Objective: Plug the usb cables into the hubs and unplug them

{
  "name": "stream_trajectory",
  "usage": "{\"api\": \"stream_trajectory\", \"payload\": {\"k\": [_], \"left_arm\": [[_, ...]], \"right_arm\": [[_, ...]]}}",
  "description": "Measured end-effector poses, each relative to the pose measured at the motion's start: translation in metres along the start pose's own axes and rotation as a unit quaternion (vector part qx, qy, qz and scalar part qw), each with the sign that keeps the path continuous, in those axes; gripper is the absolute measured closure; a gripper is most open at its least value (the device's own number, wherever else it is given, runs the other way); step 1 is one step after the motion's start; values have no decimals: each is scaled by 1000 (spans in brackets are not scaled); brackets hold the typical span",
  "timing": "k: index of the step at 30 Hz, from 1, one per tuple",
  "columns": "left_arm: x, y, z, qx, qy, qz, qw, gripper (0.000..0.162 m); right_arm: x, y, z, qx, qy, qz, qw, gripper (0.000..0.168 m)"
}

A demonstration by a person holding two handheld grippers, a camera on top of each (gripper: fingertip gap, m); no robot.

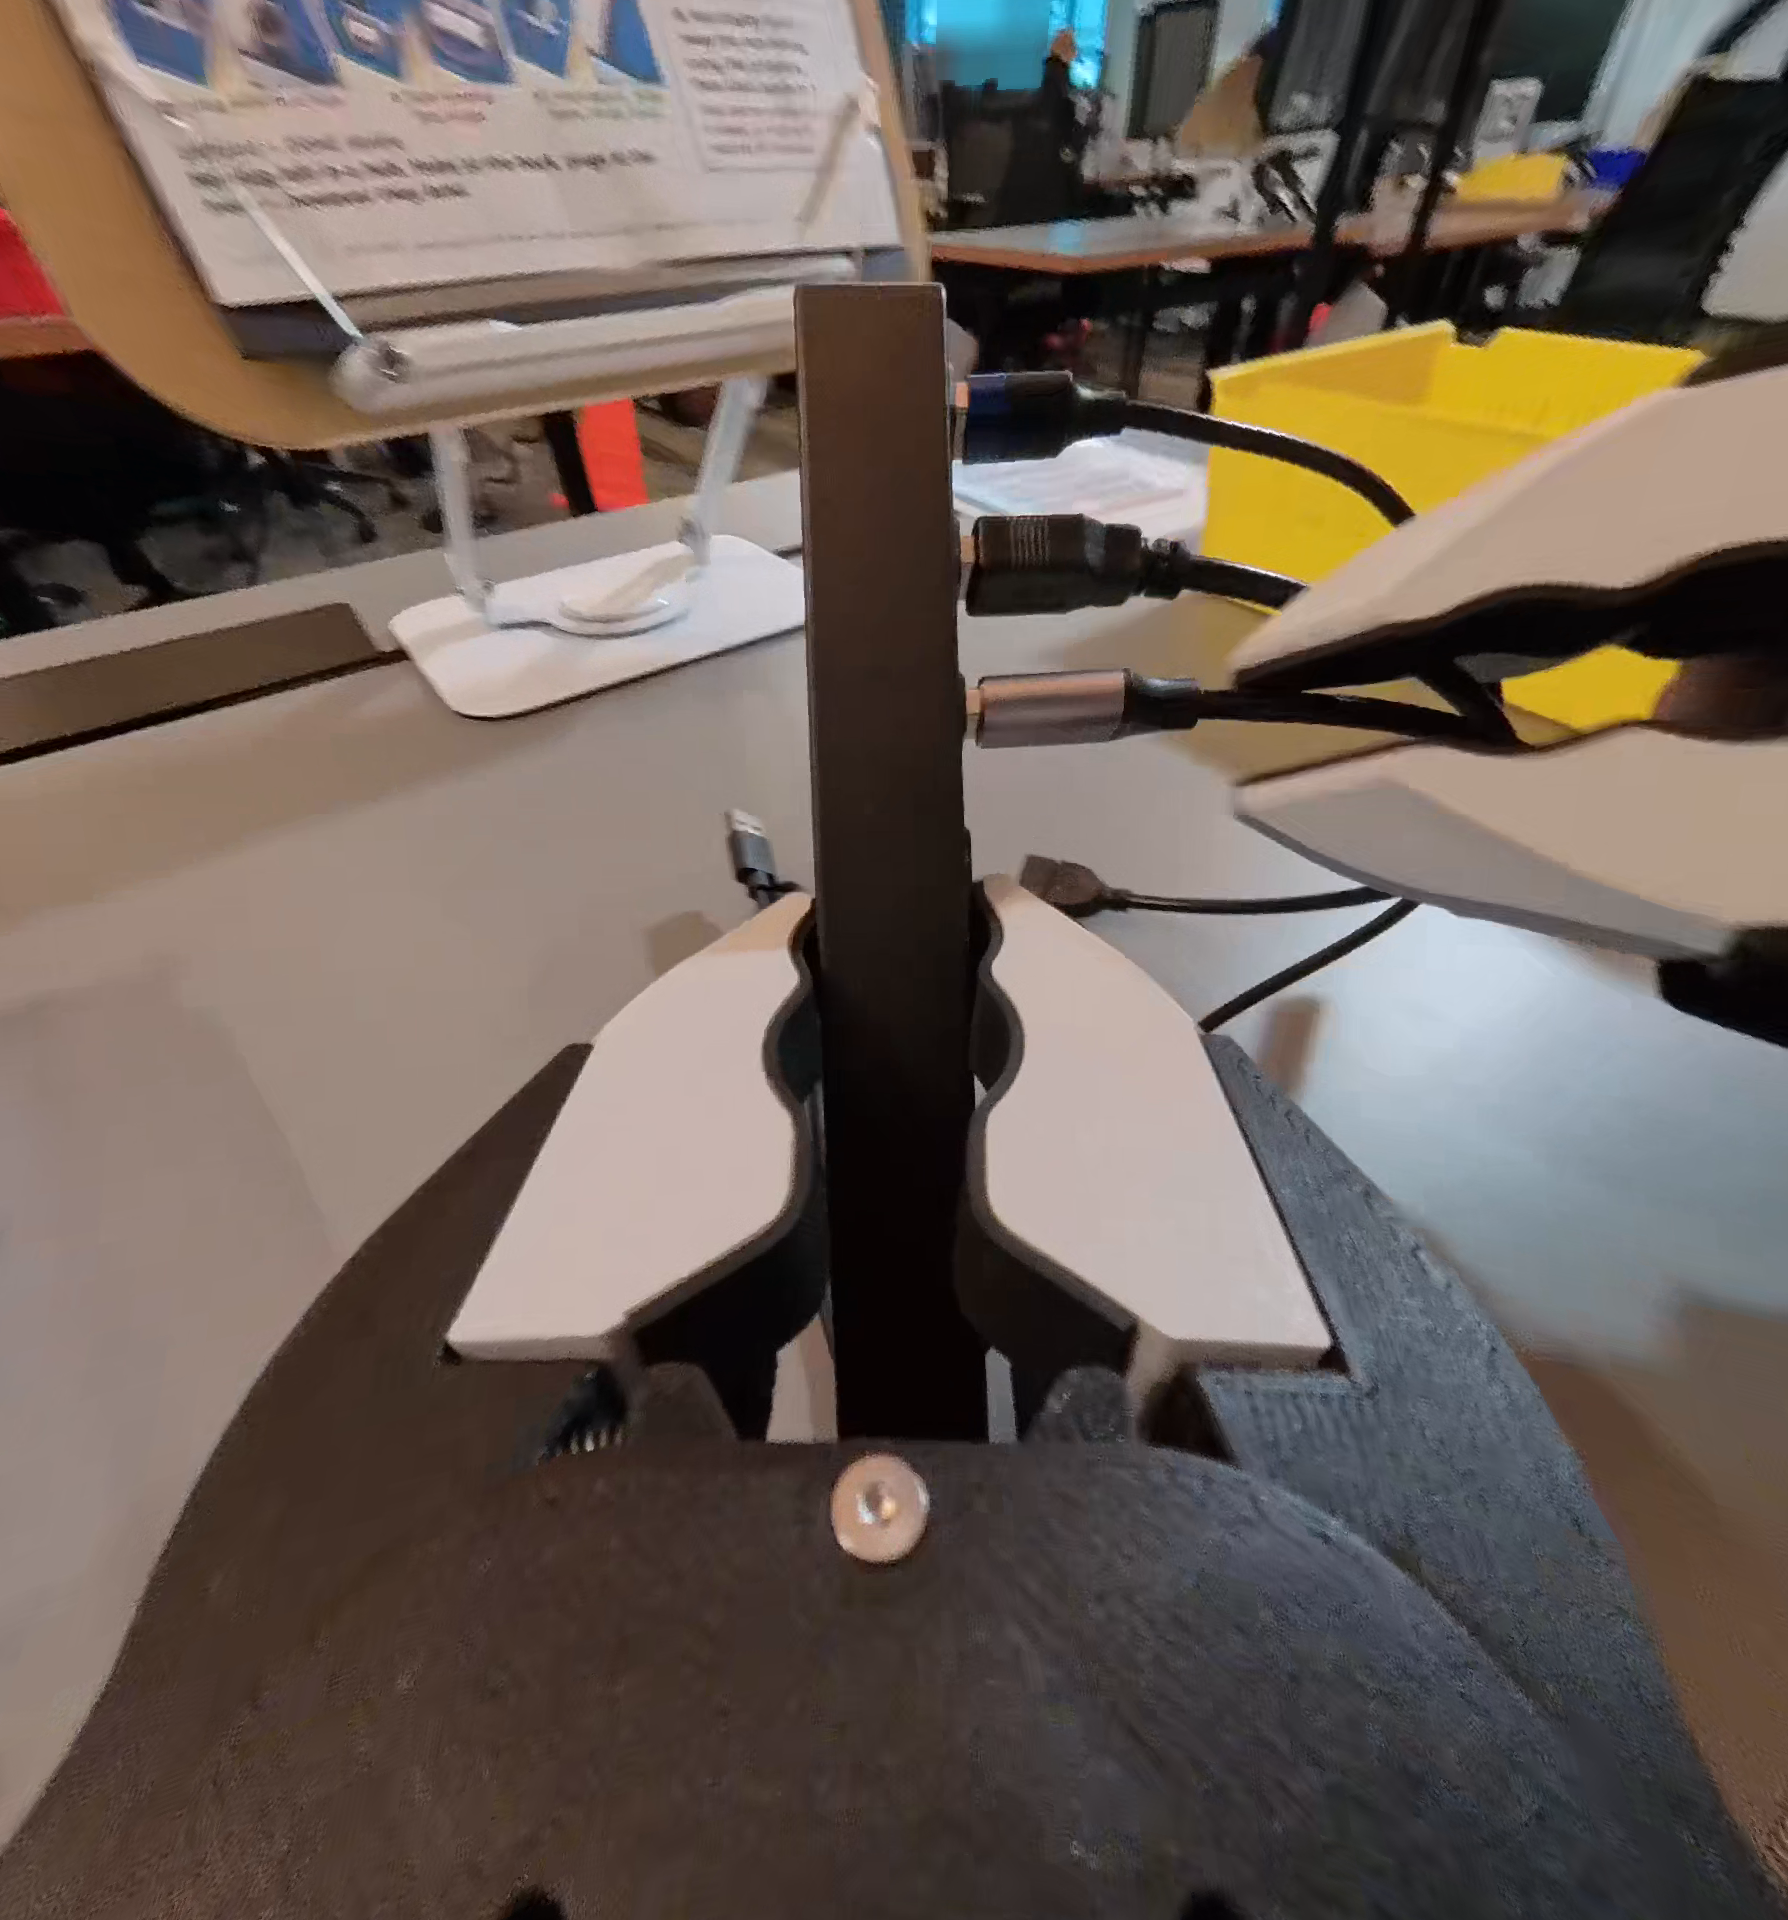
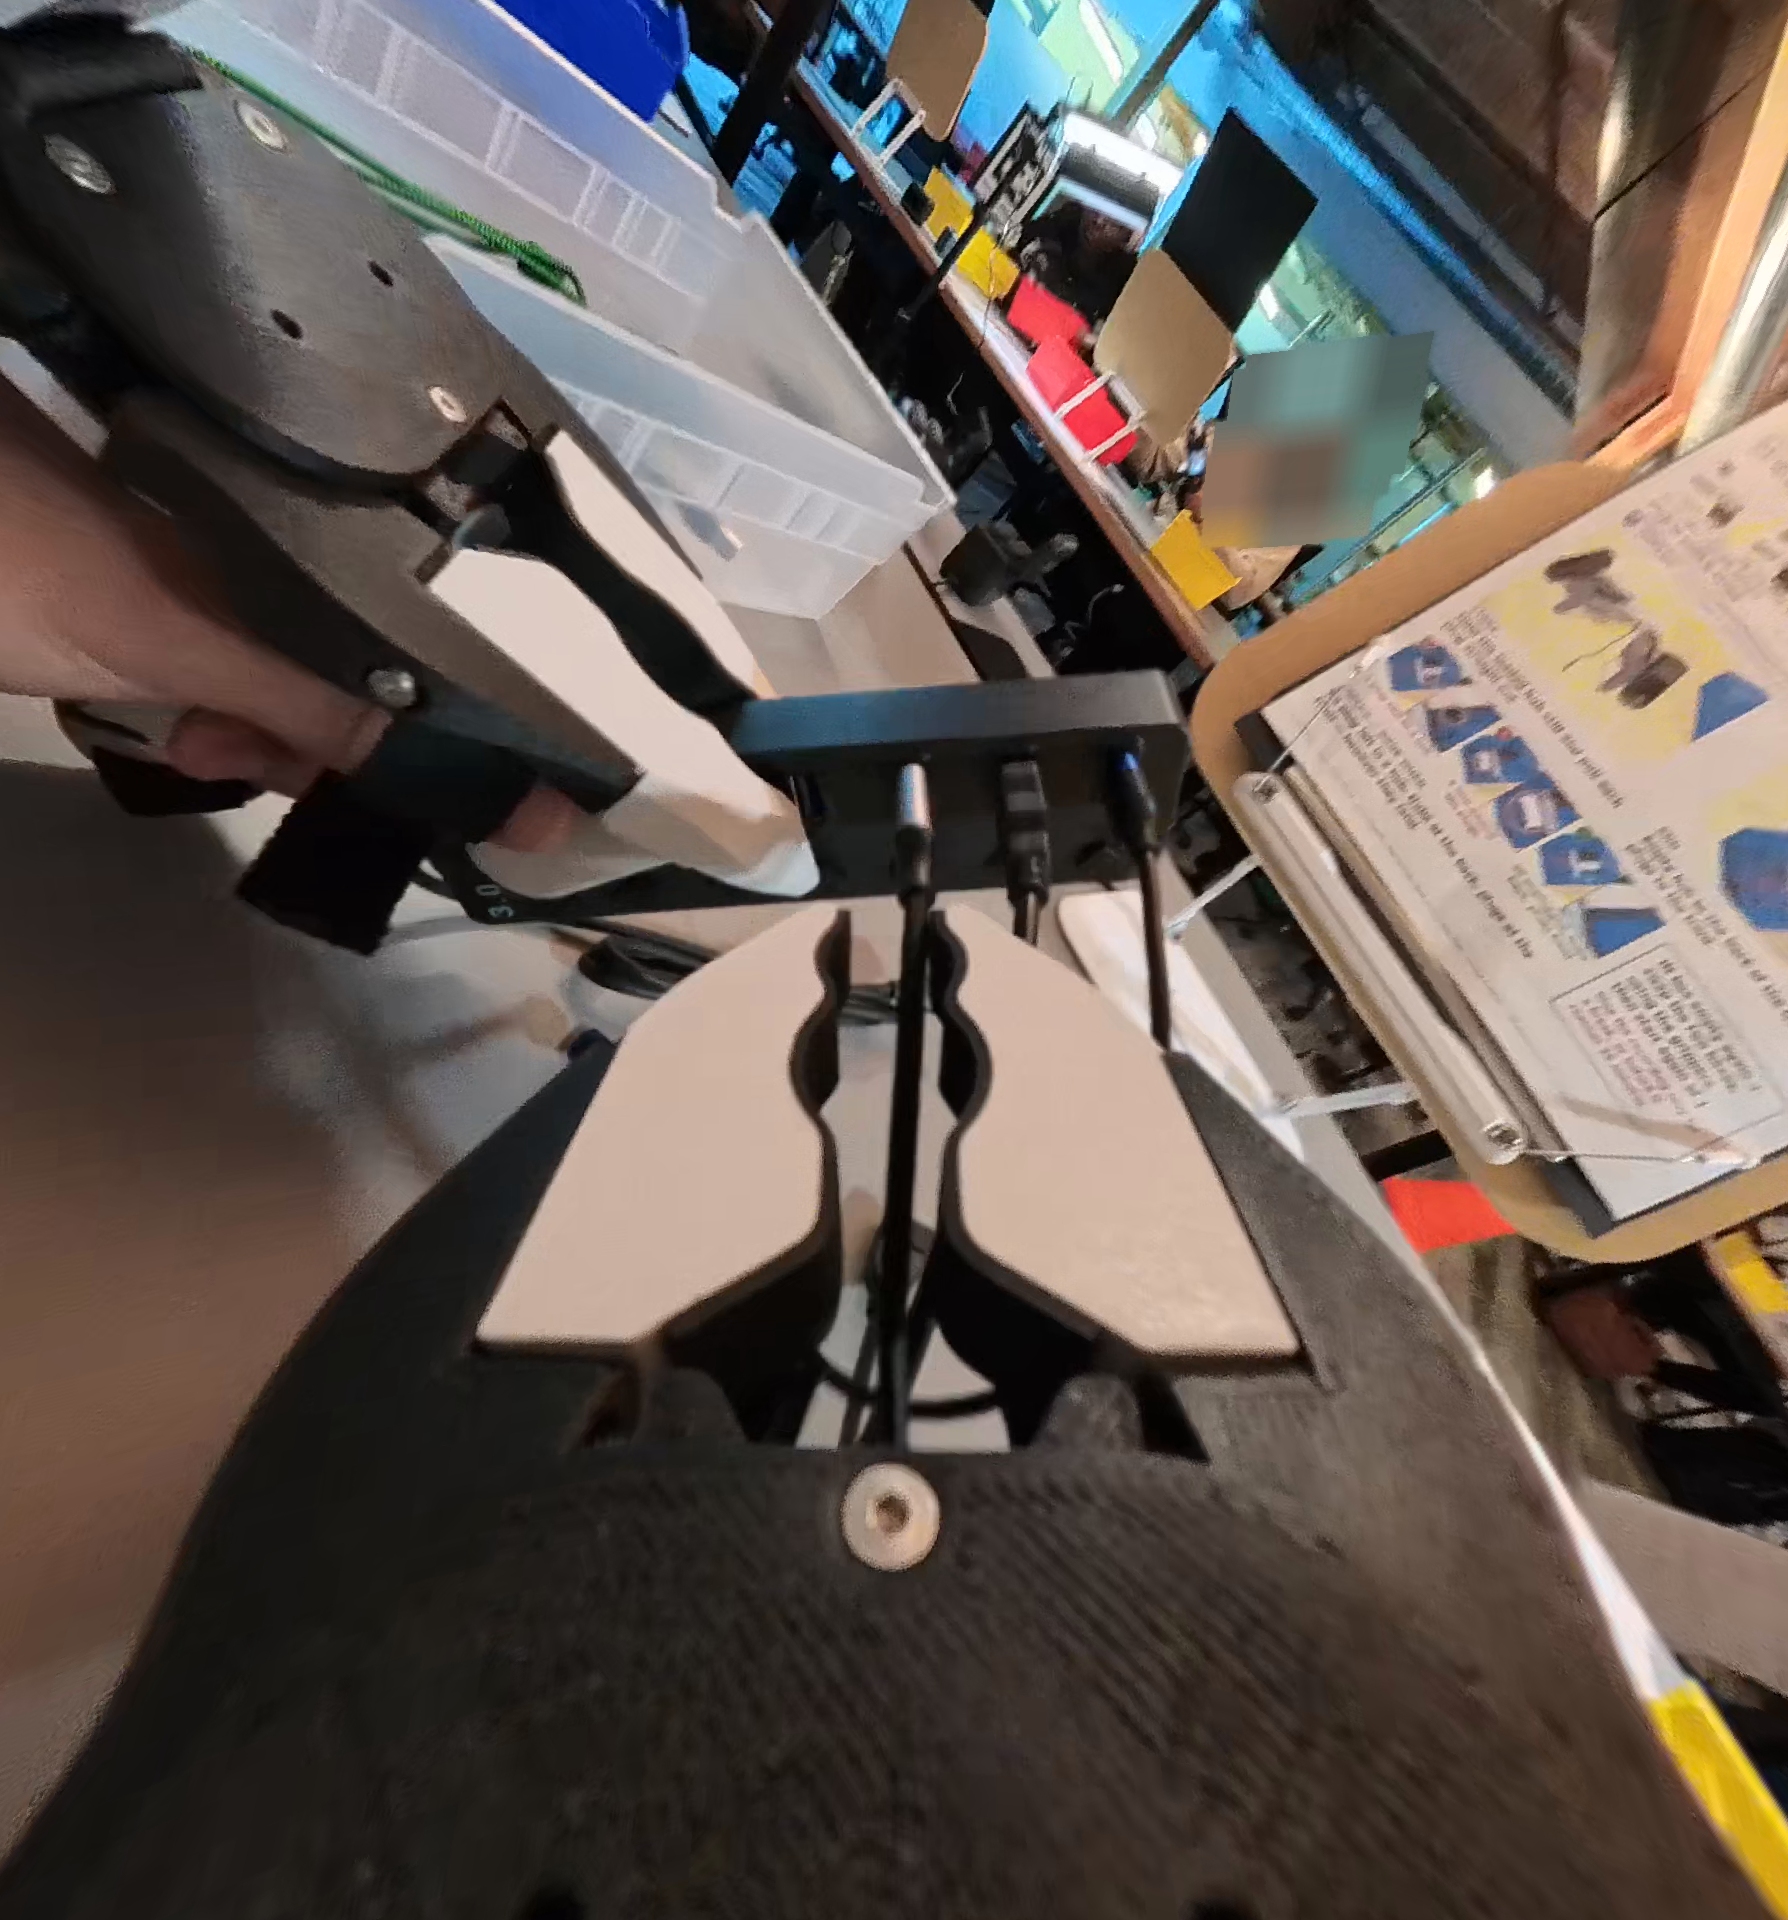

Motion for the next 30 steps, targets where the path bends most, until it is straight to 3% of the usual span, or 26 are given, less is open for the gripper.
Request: {"api": "stream_trajectory", "payload": {"k": [1,5,9,11,16,23,30], "left_arm": [[4,2,2,-11,13,7,1000,134],[34,10,5,-54,172,5,984,134],[64,16,-6,-86,363,-24,927,135],[71,18,-10,-105,420,-35,901,135],[67,15,-11,-95,410,-33,906,135],[50,11,-7,-91,387,-65,915,135],[44,8,-12,-100,468,-110,871,135]], "right_arm": [[0,2,3,-10,9,-8,1000,152],[-6,13,10,-76,1,-26,997,141],[-19,18,6,-113,-64,-27,991,133],[-24,15,-1,-105,-108,-23,988,131],[-21,-2,-22,-65,-252,36,965,114],[-11,-15,-35,-32,-330,90,939,100],[4,-28,-43,-3,-390,141,910,82]]}}
Point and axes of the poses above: each gripper's, where its closed fingertips meet, y back along the fingers, z out of its top, x = y × z across the jaws, the point moved 8 cm from there along y, back along the fingers, and after that the axes turned 4 degrees about y, right-handed, at the moved point
